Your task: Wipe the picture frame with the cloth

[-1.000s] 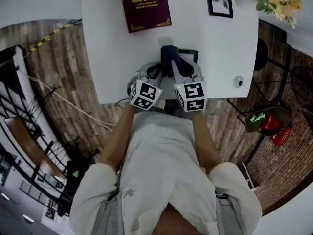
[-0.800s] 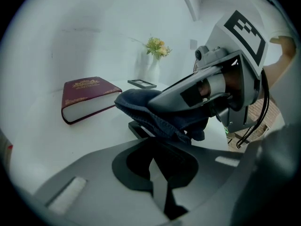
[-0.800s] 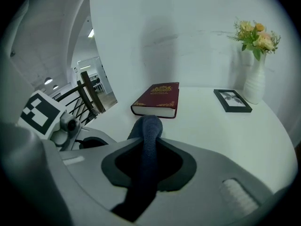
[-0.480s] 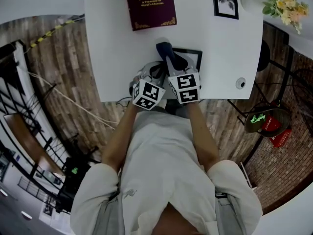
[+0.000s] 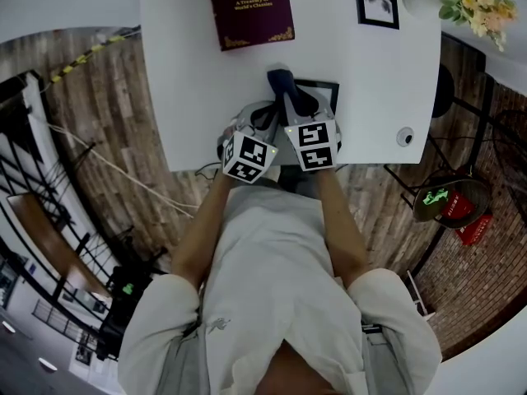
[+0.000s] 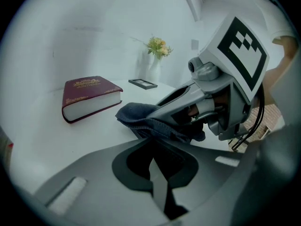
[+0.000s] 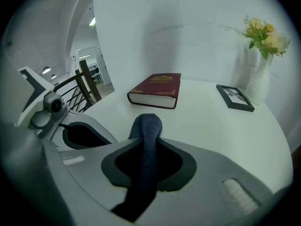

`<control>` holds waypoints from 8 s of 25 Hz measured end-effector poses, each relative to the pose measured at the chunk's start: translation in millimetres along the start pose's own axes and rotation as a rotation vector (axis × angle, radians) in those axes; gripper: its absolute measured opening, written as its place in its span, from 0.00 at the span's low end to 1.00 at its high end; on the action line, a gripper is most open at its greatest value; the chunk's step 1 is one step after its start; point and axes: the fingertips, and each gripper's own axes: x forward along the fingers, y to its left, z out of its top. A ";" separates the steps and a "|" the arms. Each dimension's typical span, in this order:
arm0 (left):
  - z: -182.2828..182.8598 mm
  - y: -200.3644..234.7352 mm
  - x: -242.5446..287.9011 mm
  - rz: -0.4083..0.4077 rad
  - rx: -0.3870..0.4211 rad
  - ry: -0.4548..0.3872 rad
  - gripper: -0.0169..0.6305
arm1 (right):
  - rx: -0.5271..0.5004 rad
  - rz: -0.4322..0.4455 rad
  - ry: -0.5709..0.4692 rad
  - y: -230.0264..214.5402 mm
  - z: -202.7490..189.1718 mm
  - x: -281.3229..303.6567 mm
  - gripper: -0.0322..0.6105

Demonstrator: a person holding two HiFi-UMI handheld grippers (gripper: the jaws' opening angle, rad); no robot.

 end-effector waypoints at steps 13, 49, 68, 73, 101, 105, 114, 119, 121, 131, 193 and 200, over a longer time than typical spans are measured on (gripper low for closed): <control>-1.1 0.4 0.4 0.010 0.004 0.004 0.06 | 0.044 -0.094 0.009 -40.5 -19.9 -21.2 0.15; -0.9 -0.2 1.8 -0.012 0.034 0.006 0.06 | 0.151 -0.329 0.019 -121.7 -61.3 -77.8 0.15; -0.8 -1.5 1.2 -0.064 0.062 -0.001 0.06 | 0.096 -0.233 -0.081 -48.7 -14.9 -82.2 0.15; 0.2 -1.8 1.4 -0.070 0.058 -0.005 0.06 | 0.079 -0.167 -0.065 -20.2 -12.8 -62.4 0.15; -0.8 -0.8 1.4 -0.058 0.037 -0.012 0.06 | -0.003 -0.096 0.007 13.1 -29.0 -15.4 0.15; -0.9 -0.6 0.5 -0.054 0.033 -0.012 0.06 | 0.014 -0.112 0.005 6.0 -32.7 -21.9 0.15; -2.4 -0.3 1.3 -0.052 0.033 -0.007 0.06 | 0.039 -0.180 0.021 -24.9 -48.1 -39.6 0.15; -1.6 0.6 1.4 -0.048 0.037 -0.011 0.06 | 0.055 -0.217 0.019 -43.4 -53.8 -52.0 0.15; -1.8 0.6 1.7 -0.048 0.036 -0.011 0.06 | 0.038 -0.226 0.013 -45.7 -54.0 -55.6 0.15; -1.5 1.1 1.6 -0.049 0.049 -0.014 0.06 | 0.086 -0.307 0.008 -74.0 -70.1 -76.1 0.15; -2.8 -1.5 3.3 -0.091 0.077 -0.006 0.06 | 0.091 -0.358 0.030 -67.6 -98.8 -92.1 0.15; -2.9 0.3 2.8 -0.102 0.064 -0.013 0.06 | 0.118 -0.441 0.015 -80.5 -101.6 -114.3 0.15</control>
